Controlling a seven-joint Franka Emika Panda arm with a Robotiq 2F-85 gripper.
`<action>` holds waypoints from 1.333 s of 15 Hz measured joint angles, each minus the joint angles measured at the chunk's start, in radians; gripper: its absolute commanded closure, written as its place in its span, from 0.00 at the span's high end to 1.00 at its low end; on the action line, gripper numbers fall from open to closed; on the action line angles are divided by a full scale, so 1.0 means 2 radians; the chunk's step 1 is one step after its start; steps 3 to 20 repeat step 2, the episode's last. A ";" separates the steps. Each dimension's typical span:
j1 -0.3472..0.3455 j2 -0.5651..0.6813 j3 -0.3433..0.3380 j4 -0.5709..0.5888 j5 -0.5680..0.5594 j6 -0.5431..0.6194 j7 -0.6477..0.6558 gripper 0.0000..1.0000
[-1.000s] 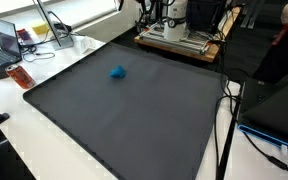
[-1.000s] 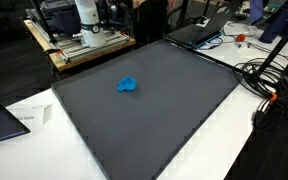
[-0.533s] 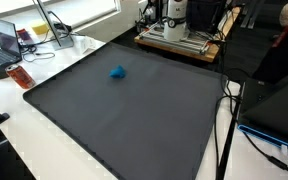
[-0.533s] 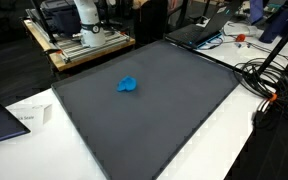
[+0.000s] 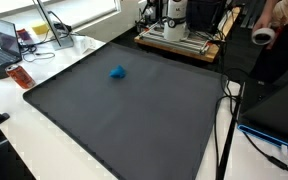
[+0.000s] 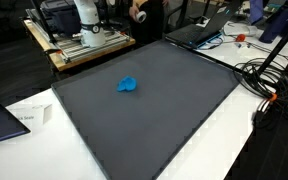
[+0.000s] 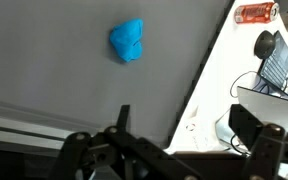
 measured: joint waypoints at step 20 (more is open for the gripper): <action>0.000 0.000 0.000 0.000 0.000 0.000 0.000 1.00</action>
